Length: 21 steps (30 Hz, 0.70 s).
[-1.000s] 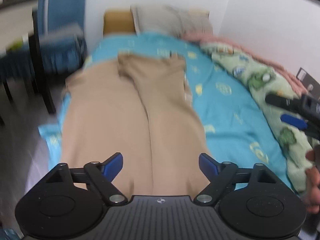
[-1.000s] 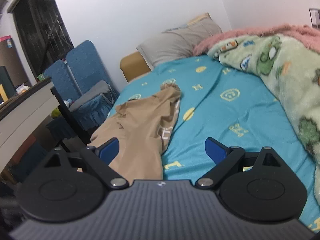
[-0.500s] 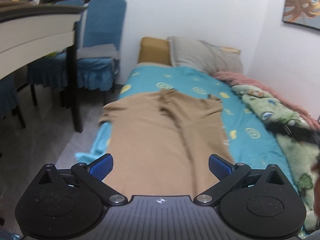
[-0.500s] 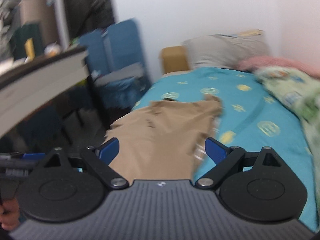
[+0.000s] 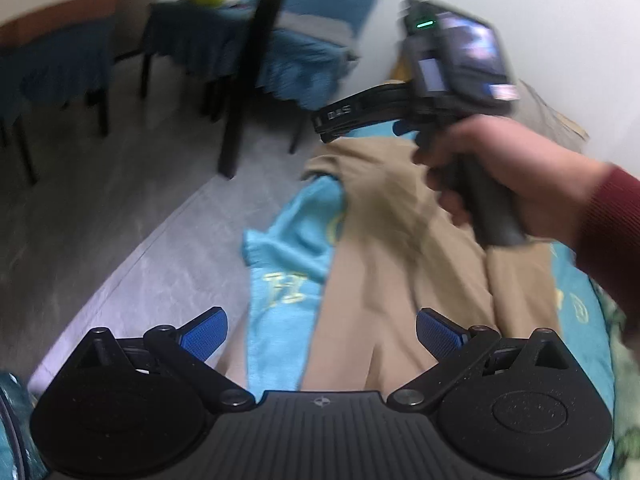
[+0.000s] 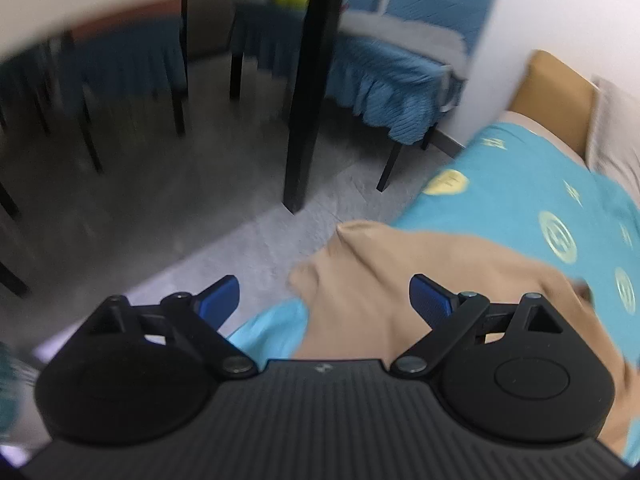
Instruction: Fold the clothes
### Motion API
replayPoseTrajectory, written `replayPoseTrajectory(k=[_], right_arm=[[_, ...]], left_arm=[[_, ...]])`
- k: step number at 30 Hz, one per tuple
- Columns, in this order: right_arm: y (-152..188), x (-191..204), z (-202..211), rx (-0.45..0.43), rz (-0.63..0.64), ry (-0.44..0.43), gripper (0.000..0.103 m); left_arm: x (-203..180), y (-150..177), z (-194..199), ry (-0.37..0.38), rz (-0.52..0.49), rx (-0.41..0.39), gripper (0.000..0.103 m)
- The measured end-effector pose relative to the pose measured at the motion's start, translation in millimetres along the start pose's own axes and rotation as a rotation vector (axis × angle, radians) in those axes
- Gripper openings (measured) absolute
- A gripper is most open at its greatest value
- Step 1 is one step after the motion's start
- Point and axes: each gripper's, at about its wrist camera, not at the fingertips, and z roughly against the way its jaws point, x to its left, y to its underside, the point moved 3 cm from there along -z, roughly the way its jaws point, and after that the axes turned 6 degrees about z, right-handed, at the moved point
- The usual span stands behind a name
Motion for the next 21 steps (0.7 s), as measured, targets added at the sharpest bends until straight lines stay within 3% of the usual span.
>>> replayPoseTrajectory(k=[6,7,8,10,13,14,21], right_arm=[[-28,18,-110,0.094,0.117,0.061,0.092],[-28,21,-124,0.118,0.153,0.076,0.088],[-26,22,-135,0.16,0.184,0.112,0.073],[-21,26,-157,0.242,0.245,0.183,0.063],[-19,28,-155,0.232,0.288,0.224,0.033],[-18,29,-154,0.228,0.3,0.237,0.01],[-37,-19,-57,-0.015,0.09,0.263,0.006]], left_arm=[[28,-8,-28,-0.059,0.114,0.017,0.101],[31,-9,-33,-0.067,0.131,0.024,0.101],[32,-9,-36,-0.079,0.124,0.024,0.101],[34,-9,-42,-0.098,0.107,0.029,0.101],[33,-9,-41,-0.091,0.103,0.016,0.1],[32,-8,-39,-0.092,0.1,0.004,0.1],[24,-10,-21,-0.059,0.072,-0.097,0.1]])
